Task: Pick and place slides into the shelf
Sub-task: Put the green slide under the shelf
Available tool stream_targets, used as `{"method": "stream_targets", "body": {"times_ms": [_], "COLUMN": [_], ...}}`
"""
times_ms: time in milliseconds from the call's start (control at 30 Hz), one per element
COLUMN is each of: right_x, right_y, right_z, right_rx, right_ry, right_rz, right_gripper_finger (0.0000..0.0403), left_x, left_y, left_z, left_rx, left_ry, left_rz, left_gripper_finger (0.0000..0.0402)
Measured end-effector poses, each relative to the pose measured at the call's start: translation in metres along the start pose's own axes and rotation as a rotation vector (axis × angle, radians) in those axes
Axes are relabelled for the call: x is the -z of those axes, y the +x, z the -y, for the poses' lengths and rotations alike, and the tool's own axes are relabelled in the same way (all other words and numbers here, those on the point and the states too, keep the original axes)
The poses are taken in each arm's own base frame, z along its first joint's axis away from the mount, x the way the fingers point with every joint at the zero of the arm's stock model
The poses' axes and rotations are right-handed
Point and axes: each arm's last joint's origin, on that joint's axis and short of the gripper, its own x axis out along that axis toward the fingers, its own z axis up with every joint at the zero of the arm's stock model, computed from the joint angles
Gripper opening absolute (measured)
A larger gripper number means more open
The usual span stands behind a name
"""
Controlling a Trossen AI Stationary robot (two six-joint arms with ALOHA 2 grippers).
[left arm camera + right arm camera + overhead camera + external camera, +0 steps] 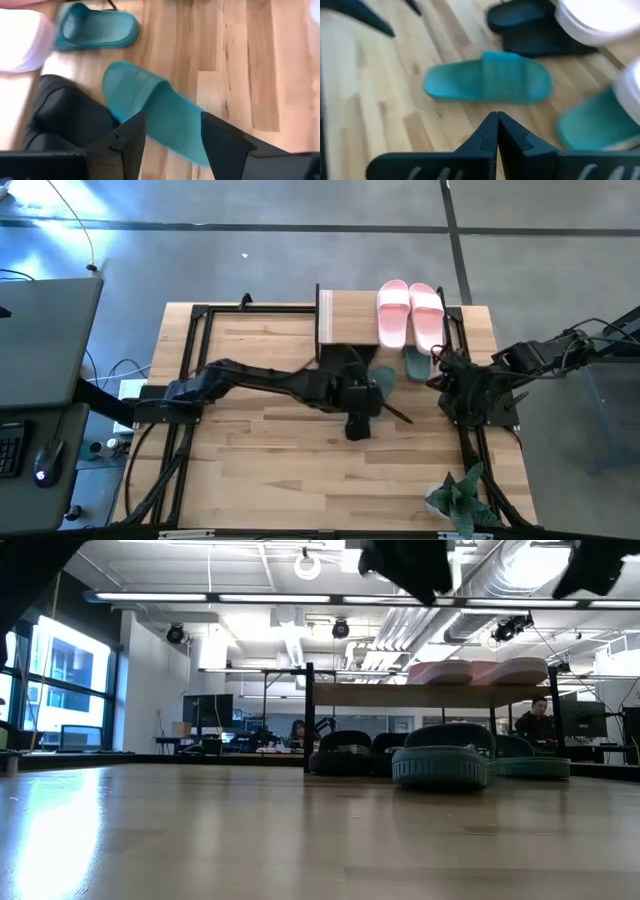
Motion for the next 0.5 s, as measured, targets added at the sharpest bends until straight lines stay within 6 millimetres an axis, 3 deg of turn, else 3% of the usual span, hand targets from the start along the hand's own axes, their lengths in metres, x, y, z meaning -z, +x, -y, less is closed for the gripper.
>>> {"method": "stream_targets", "body": {"times_ms": [267, 500], "right_x": [-0.022, -0.024], "right_y": [0.028, 0.081], "right_z": [-0.044, -0.08], "right_rx": [-0.21, -0.169], "right_ry": [-0.092, -0.176], "right_rz": [0.018, -0.093], "right_gripper_finger": [0.0, 0.0], "left_x": [0.003, 0.021], "left_y": [-0.088, -0.12], "left_z": [-0.01, -0.017], "left_rx": [0.032, 0.027], "left_ry": [-0.028, -0.014], "left_rz": [0.044, -0.06], "left_gripper_finger": [0.0134, 0.0104]}}
